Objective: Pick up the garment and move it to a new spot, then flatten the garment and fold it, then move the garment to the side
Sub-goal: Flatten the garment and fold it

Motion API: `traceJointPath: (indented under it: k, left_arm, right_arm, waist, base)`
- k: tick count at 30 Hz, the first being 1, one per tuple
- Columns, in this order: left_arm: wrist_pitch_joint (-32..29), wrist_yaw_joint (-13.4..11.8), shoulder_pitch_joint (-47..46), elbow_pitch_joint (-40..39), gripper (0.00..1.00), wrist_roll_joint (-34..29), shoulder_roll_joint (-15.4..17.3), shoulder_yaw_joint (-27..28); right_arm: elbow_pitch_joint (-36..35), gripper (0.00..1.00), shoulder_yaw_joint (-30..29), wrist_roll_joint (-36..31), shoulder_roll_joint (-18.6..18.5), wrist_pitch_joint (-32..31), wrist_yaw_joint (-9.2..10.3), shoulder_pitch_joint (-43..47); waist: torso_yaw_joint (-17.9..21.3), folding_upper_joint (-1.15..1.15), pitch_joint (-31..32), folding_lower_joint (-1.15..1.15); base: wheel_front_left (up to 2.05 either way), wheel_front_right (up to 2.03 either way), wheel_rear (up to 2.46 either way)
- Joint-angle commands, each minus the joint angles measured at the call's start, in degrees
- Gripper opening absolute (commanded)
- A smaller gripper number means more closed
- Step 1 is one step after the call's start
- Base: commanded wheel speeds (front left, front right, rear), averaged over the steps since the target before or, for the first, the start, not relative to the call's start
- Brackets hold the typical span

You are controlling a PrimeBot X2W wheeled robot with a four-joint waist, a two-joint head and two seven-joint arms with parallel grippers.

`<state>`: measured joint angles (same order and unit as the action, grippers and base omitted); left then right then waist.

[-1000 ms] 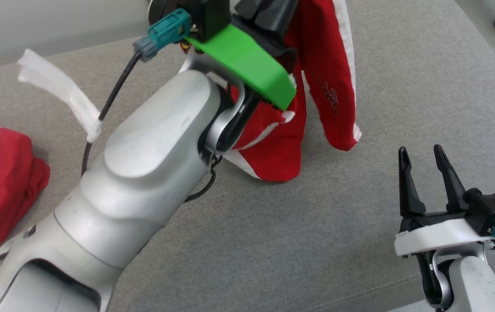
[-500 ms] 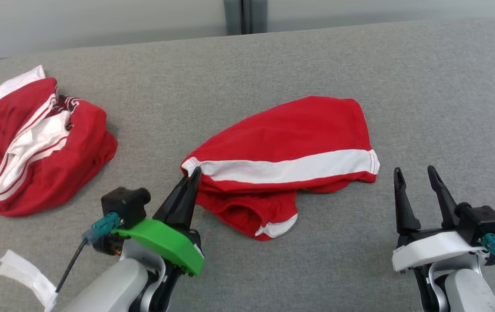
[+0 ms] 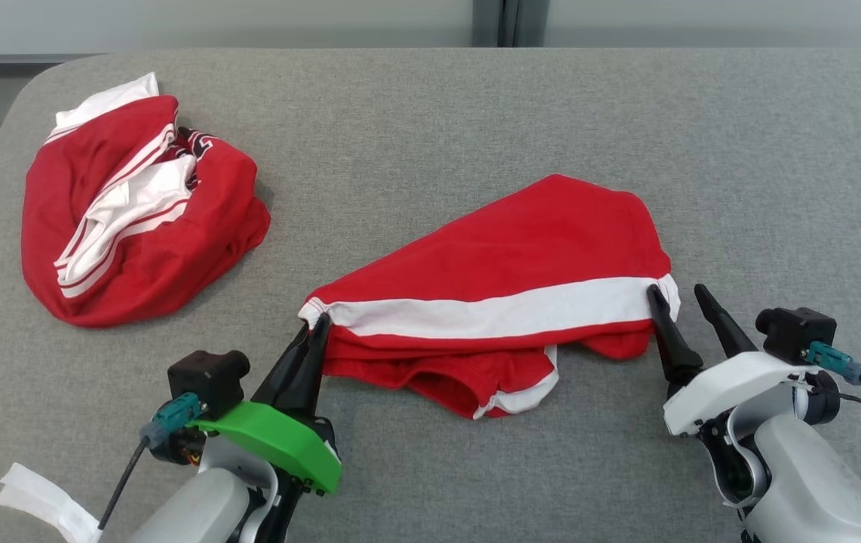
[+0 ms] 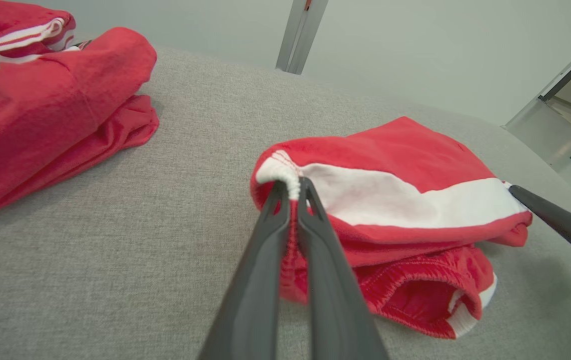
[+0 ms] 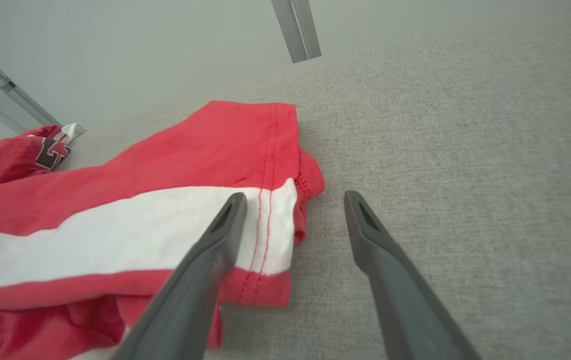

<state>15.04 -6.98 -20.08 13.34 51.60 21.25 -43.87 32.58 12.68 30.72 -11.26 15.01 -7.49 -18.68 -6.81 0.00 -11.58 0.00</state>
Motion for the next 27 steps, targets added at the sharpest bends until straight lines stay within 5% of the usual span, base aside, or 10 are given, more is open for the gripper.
traceJointPath:
  k: [1, 6, 7, 8, 9, 17, 27]
  left_arm:
    - [0.19, 0.47, 0.25, 0.49, 0.00, -0.92, -0.47, 0.40]
    - [0.19, 1.55, 0.15, 2.02, 0.00, -2.67, -2.02, 1.16]
    - [0.19, 1.81, 0.24, 2.33, 0.00, -3.01, -2.26, 1.35]
    - [0.19, 1.98, 0.41, 2.67, 0.00, -3.31, -2.53, 1.58]
    - [0.19, 2.21, 0.57, 2.91, 0.00, -3.58, -2.75, 1.74]
    - [0.19, 3.06, 2.25, 3.26, 0.00, -6.05, -3.70, 3.92]
    - [0.20, 5.79, 3.85, -5.16, 0.00, -9.83, -2.03, 8.70]
  right_arm:
    - [0.81, 1.00, 1.82, 2.83, -1.38, -0.50, -0.01, -0.81]
    - [0.77, 1.00, 8.88, 12.29, -5.03, -1.35, -0.01, -2.20]
    - [0.50, 0.58, 9.92, 13.80, -5.55, -1.34, -0.01, -2.22]
    - [0.17, 0.36, 11.03, 15.06, -6.35, -1.21, -0.01, -2.26]
    - [0.00, 0.00, 11.87, 16.06, -6.94, -1.07, -0.01, -2.20]
    - [-3.18, 0.00, 14.50, 16.11, -10.95, 0.21, -0.01, -0.57]
    - [-16.88, 0.00, 3.89, 11.60, -11.42, 0.19, -0.01, 4.01]
  waist:
    - [-0.85, 0.00, -0.12, 0.00]
    - [-1.84, 0.00, 0.01, 0.00]
    - [-1.96, 0.00, 0.08, 0.00]
    - [-2.10, 0.00, 0.20, 0.00]
    - [-2.21, 0.00, 0.34, 0.00]
    - [-2.09, 0.00, 3.04, 0.00]
    - [1.48, 0.00, 8.45, 0.00]
  base:
    - [0.00, 0.00, 0.00]
    - [0.00, 0.00, 0.00]
    - [0.00, 0.00, 0.00]
    - [0.00, 0.00, 0.00]
    - [0.00, 0.00, 0.00]
    - [0.00, 0.00, 0.00]
    - [0.00, 0.00, 0.00]
